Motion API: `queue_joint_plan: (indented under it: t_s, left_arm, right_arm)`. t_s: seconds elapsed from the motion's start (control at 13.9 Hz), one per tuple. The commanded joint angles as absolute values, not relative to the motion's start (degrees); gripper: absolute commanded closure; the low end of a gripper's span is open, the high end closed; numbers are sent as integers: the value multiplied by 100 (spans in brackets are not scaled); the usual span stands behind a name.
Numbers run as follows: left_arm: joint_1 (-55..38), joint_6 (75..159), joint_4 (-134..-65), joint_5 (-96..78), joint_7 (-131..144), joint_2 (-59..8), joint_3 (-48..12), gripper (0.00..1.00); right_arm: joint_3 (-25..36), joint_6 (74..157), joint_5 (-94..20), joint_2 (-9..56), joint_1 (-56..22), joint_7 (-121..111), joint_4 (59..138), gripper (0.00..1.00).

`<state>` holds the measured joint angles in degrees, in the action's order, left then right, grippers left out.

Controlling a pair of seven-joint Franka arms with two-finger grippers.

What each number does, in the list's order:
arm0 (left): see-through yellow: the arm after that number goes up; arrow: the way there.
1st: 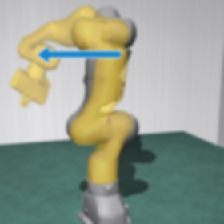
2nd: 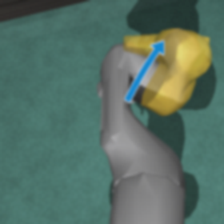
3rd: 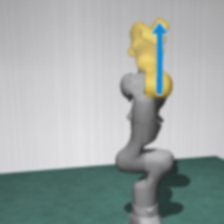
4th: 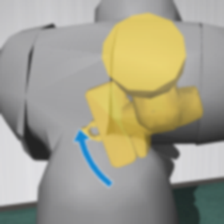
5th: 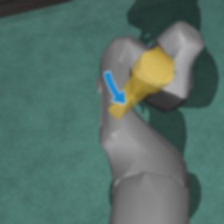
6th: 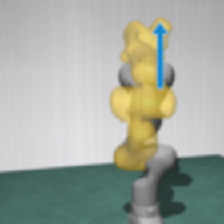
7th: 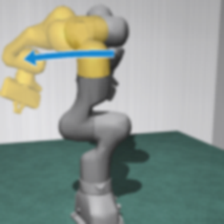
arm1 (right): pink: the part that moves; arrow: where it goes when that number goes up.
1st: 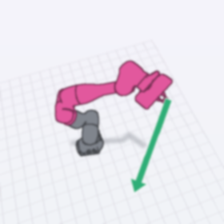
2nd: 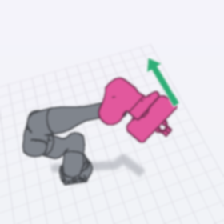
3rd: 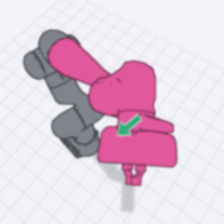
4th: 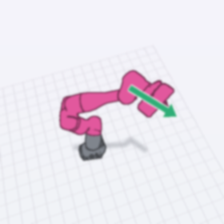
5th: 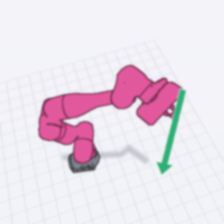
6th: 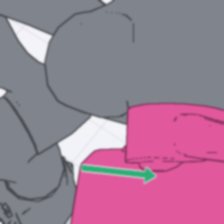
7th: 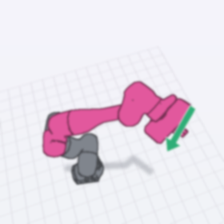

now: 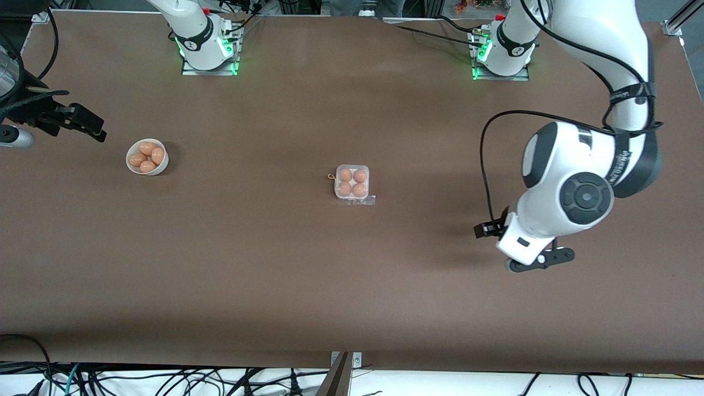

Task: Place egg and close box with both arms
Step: 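Release the closed lid and draw the left gripper back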

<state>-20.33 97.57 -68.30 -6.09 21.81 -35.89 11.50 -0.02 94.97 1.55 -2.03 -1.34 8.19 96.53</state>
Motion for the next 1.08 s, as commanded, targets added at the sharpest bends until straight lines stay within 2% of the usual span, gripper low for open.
queue_joint_plan:
  t_s: [0.0,0.14,0.51,1.01]
  left_arm:
    - [-1505,9624,-6864,-440,1488,-3026,1064,8]
    - [-1153,9502,-6996,-396,1057,-2752,1020,0]
    - [-379,9483,-7461,114,-157,-2032,730,0]
    - [-132,9554,-8515,132,-273,-1056,625,0]
  right_arm:
    - [-26,9431,149,-185,-88,738,9562,0]
    - [-26,9422,149,-185,-88,738,9562,0]
    - [-26,9422,149,-185,-88,738,9562,0]
    - [-26,9422,149,-185,-79,738,9571,0]
